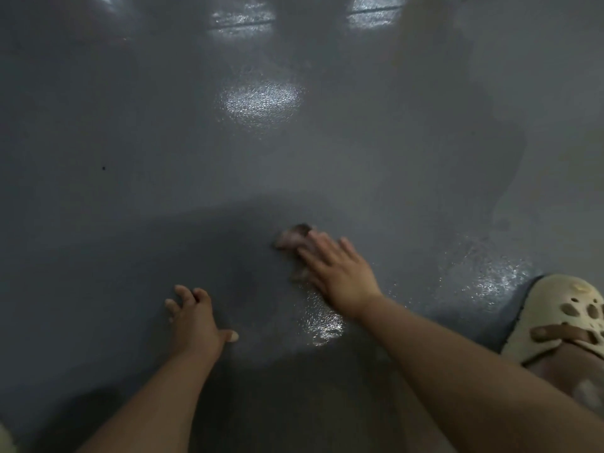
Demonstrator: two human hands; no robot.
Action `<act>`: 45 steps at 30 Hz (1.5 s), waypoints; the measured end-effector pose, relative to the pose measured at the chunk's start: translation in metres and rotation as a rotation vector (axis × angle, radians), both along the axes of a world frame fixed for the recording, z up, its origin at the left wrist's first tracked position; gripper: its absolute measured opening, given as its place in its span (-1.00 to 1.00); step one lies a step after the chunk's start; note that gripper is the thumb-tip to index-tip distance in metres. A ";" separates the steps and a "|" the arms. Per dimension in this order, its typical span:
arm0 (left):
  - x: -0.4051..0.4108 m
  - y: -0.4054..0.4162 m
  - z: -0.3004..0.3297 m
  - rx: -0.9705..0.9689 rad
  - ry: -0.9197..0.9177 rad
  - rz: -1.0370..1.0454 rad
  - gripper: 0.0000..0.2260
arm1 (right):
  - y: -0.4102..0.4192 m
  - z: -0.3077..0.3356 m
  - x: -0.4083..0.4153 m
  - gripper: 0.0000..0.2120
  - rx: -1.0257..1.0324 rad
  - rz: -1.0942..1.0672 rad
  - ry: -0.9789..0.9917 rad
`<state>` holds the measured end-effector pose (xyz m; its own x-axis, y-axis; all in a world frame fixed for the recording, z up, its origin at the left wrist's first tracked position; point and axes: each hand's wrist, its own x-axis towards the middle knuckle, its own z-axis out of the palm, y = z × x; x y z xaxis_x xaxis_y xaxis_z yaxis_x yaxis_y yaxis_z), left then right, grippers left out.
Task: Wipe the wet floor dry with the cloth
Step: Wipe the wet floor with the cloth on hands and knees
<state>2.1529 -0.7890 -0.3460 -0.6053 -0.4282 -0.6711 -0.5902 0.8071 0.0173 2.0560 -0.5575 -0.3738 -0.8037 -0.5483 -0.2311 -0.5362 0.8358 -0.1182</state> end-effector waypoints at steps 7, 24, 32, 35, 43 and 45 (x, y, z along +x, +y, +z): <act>-0.008 0.005 0.021 -0.006 -0.110 -0.044 -0.05 | 0.055 0.043 -0.009 -0.46 0.161 -0.406 -0.163; 0.039 0.129 0.205 0.049 0.345 -0.261 -0.39 | 0.082 0.194 0.100 -0.60 -0.173 -0.514 -0.158; 0.043 0.137 0.218 0.106 0.399 -0.314 -0.32 | 0.080 0.209 0.125 -0.63 -0.127 -0.549 -0.165; 0.041 0.137 0.214 0.136 0.389 -0.318 -0.32 | 0.076 0.210 0.126 -0.65 -0.127 -0.564 -0.179; -0.005 0.151 0.182 0.164 0.343 -0.343 -0.31 | 0.060 0.196 0.088 -0.50 -0.148 -0.553 -0.206; -0.017 0.158 0.164 0.172 0.283 -0.363 -0.28 | 0.061 0.179 0.079 -0.49 -0.148 -0.569 -0.234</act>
<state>2.1356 -0.6305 -0.1819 -0.8637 -0.0532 -0.5013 -0.2241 0.9312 0.2874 2.1347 -0.4968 -0.1948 -0.9163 -0.0895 -0.3903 0.0414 0.9483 -0.3146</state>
